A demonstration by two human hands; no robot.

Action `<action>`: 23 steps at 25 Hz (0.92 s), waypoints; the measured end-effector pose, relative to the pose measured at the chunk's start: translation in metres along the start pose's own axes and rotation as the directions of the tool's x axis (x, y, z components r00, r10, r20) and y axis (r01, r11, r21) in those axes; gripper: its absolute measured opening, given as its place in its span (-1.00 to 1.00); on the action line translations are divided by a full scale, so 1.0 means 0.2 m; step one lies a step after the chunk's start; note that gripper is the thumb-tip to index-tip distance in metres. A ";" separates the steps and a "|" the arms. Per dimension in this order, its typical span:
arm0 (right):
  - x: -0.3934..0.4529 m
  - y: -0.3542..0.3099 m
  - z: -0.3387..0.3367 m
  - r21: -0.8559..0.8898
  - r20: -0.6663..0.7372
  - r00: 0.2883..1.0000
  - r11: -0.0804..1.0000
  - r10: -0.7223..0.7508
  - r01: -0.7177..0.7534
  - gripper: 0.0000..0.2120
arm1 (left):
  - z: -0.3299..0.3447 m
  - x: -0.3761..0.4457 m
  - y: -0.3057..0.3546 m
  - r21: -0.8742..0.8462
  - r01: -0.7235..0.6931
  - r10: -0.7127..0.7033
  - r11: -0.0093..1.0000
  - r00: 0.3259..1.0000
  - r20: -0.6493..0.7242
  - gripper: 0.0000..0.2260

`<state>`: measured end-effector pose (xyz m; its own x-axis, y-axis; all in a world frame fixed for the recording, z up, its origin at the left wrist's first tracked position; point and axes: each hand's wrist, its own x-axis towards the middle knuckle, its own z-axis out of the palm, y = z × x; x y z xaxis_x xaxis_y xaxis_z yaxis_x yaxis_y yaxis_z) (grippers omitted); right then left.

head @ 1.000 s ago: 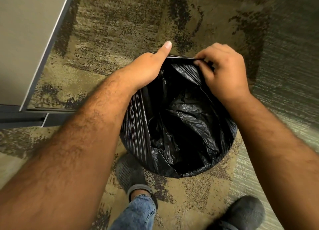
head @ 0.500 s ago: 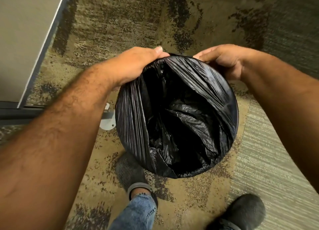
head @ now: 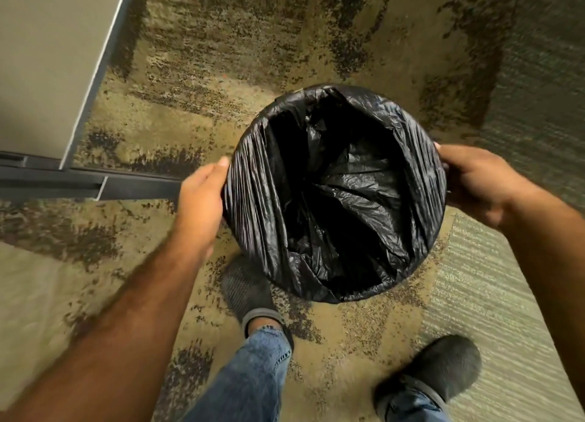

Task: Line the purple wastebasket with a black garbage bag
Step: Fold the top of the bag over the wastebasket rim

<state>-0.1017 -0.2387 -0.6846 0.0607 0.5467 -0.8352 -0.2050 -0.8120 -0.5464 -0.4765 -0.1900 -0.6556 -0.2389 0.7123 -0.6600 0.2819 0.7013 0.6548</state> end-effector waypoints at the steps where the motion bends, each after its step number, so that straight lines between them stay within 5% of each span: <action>1: -0.07 0.07 -0.04 0.004 0.005 1.000 1.000 0.010 -0.010 -0.80 | -0.02 -0.07 -0.07 -0.008 0.018 -0.018 1.000 1.000 -0.004 -0.72; 5: -0.23 0.26 -0.09 0.172 0.000 1.000 0.985 -0.019 0.019 -0.79 | -0.06 -0.19 -0.22 -0.047 -0.059 0.058 0.997 0.998 -0.009 -0.81; 9: -0.20 0.35 -0.02 0.309 -0.135 0.989 0.946 -0.054 0.094 -0.78 | 0.02 -0.20 -0.25 -0.232 0.017 -0.048 0.973 0.991 -0.128 -0.80; 17: -0.09 0.36 0.10 0.170 -0.327 0.943 0.978 -0.058 0.119 -0.83 | 0.18 -0.08 -0.42 -0.473 0.355 -0.363 0.806 0.928 0.078 -0.47; 19: -0.17 0.33 0.11 0.070 -0.443 0.894 0.992 -0.064 0.106 -0.83 | 0.16 -0.09 -0.40 -0.391 0.304 -0.340 0.869 0.940 -0.025 -0.57; 21: -0.33 0.32 0.13 -0.026 -0.585 0.800 0.989 -0.134 0.147 -0.79 | 0.10 -0.16 -0.35 -0.288 0.158 -0.244 0.944 0.924 -0.293 -0.74; 23: -0.50 0.34 0.20 -0.128 -0.601 0.762 0.971 -0.239 0.202 -0.75 | 0.05 -0.29 -0.28 -0.265 0.044 -0.139 0.963 0.926 -0.350 -0.81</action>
<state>-0.1611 -0.3397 -0.6354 0.6827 0.4876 -0.5442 -0.0613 -0.7039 -0.7076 -0.4693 -0.2707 -0.6569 -0.5856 0.5730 -0.5735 0.0144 0.7146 0.6993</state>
